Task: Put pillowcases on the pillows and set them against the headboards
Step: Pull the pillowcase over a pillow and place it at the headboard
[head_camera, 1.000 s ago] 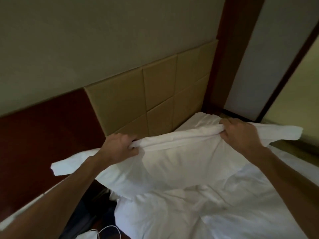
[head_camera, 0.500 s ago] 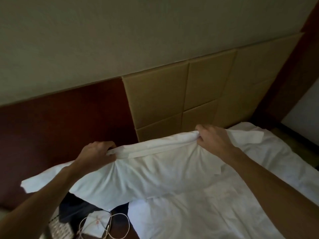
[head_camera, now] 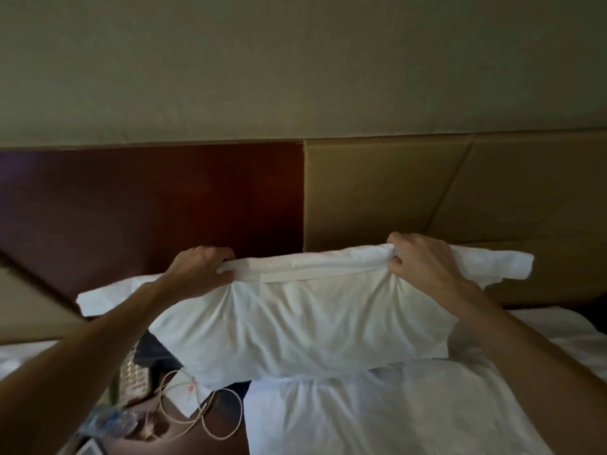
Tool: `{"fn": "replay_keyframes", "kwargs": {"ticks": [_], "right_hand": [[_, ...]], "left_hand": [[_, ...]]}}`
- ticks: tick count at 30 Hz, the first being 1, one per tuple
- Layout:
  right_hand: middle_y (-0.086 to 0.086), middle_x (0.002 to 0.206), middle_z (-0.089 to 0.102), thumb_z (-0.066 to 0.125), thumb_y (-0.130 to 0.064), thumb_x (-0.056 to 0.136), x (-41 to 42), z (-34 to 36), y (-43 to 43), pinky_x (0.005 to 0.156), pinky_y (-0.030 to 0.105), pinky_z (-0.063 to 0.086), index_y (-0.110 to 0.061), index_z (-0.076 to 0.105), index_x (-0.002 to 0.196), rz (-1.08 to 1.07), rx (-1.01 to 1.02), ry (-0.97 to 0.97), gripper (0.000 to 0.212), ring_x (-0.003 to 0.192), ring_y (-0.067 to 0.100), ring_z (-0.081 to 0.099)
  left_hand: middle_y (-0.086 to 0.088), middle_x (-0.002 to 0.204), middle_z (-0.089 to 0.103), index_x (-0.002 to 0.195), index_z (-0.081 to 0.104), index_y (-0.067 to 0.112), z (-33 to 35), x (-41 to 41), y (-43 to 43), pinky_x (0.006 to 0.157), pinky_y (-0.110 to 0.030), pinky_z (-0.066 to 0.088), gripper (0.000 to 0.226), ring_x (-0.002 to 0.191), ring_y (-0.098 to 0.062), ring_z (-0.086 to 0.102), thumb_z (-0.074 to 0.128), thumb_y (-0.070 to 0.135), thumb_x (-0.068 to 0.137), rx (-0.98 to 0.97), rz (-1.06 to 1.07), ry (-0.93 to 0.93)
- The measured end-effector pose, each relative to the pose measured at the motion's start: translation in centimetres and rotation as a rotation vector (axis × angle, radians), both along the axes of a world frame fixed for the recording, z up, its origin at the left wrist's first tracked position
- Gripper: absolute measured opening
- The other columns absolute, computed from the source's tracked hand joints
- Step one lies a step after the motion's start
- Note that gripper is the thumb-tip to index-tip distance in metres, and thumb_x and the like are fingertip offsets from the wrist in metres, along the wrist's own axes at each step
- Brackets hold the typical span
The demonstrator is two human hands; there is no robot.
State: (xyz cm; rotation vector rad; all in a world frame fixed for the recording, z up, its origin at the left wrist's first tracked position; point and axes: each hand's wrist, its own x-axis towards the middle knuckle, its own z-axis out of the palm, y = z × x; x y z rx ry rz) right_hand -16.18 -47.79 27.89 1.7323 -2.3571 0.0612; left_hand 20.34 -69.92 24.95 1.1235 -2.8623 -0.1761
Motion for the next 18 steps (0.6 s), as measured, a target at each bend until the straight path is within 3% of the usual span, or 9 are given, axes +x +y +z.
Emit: {"fn": "replay_keyframes", "kwargs": {"ticks": [5,11,15,18], "right_hand": [[0.001,0.08,0.063,0.058,-0.024,0.087,-1.0,-1.0,-3.7,0.055,0.03,0.035,-0.019,0.056,0.095,0.03,-0.021,0.01,0.01,0.071,0.023,0.061],[0.002,0.086,0.067,0.055,-0.027,0.091,-2.6,-6.6,-5.4,0.06,0.031,0.039,-0.022,0.055,0.101,-0.06,0.158,-0.111,0.011,0.08,0.025,0.065],[-0.001,0.084,0.067,0.059,-0.03,0.091,-3.5,-10.2,-4.1,0.066,0.033,0.049,-0.024,0.051,0.097,-0.134,0.178,-0.136,0.012,0.081,0.023,0.067],[0.0,0.084,0.067,0.061,-0.029,0.089,-3.8,-10.6,-3.4,0.063,0.032,0.045,-0.022,0.053,0.096,-0.124,0.156,-0.115,0.013,0.081,0.024,0.066]], "left_hand": [[0.004,0.091,0.064,0.1,0.063,0.031,-1.0,-0.2,-1.8,0.063,-0.032,0.048,0.028,0.085,-0.022,0.063,0.055,0.043,0.076,0.054,0.107,0.058],[0.001,0.098,0.068,0.102,0.067,0.024,-4.9,-1.6,-0.2,0.07,-0.034,0.052,0.021,0.098,-0.022,0.061,0.071,0.03,0.082,-0.021,0.084,0.024],[-0.005,0.119,0.066,0.126,0.058,0.021,-7.8,-0.9,1.3,0.084,-0.037,0.049,0.05,0.11,-0.026,0.059,0.067,0.049,0.085,0.071,0.045,-0.103],[0.0,0.116,0.068,0.126,0.059,0.029,-9.2,-0.1,2.2,0.081,-0.035,0.05,0.046,0.106,-0.022,0.064,0.058,0.056,0.089,0.169,0.096,-0.099]]}}
